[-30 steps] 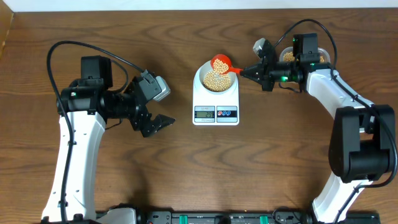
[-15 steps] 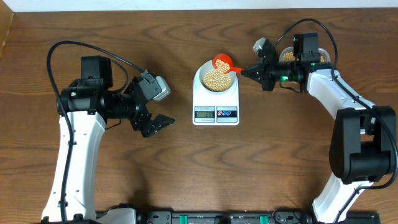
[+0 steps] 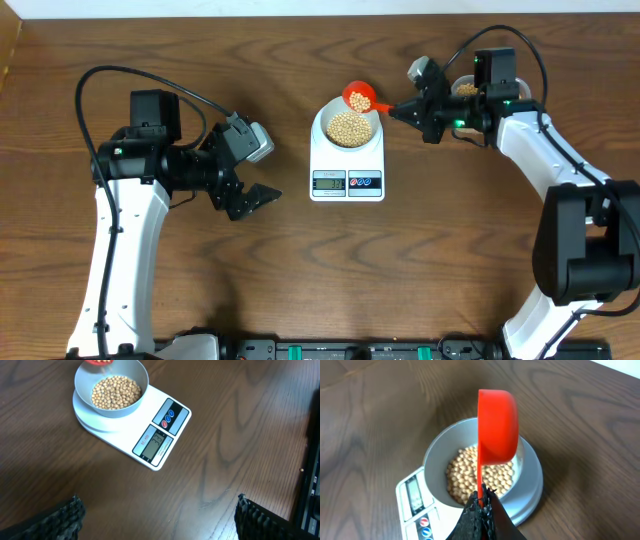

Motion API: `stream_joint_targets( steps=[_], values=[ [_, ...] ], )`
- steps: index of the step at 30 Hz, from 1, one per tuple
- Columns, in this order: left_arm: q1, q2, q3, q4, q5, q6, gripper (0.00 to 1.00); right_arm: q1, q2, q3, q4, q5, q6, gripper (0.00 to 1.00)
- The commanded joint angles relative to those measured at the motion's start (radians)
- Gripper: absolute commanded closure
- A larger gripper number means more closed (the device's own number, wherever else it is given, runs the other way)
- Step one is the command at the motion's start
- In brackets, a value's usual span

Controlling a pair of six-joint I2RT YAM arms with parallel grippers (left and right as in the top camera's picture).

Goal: Scoop item into bowl and weigh 50g on scale

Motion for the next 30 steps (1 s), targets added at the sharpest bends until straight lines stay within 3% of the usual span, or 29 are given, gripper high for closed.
stream_joint_targets(
  steps=[1, 4, 15, 18, 30],
  values=[
    [0.005, -0.002, 0.016, -0.005, 0.013, 0.006, 0.02, 0.006, -0.027, -0.003, -0.003, 0.025, -0.018, 0.99],
    [0.005, -0.002, 0.016, -0.005, 0.013, 0.006, 0.02, 0.006, -0.037, -0.003, 0.002, -0.054, -0.018, 0.99],
    [0.005, -0.002, 0.016, -0.005, 0.013, 0.006, 0.02, 0.010, -0.038, -0.003, -0.004, 0.029, -0.017, 0.99],
    [0.005, -0.002, 0.016, -0.005, 0.013, 0.006, 0.02, 0.011, -0.051, -0.003, 0.000, -0.048, -0.018, 0.99],
    [0.005, -0.002, 0.016, -0.005, 0.013, 0.006, 0.02, 0.016, -0.051, -0.004, -0.015, 0.082, -0.018, 0.99]
  ],
)
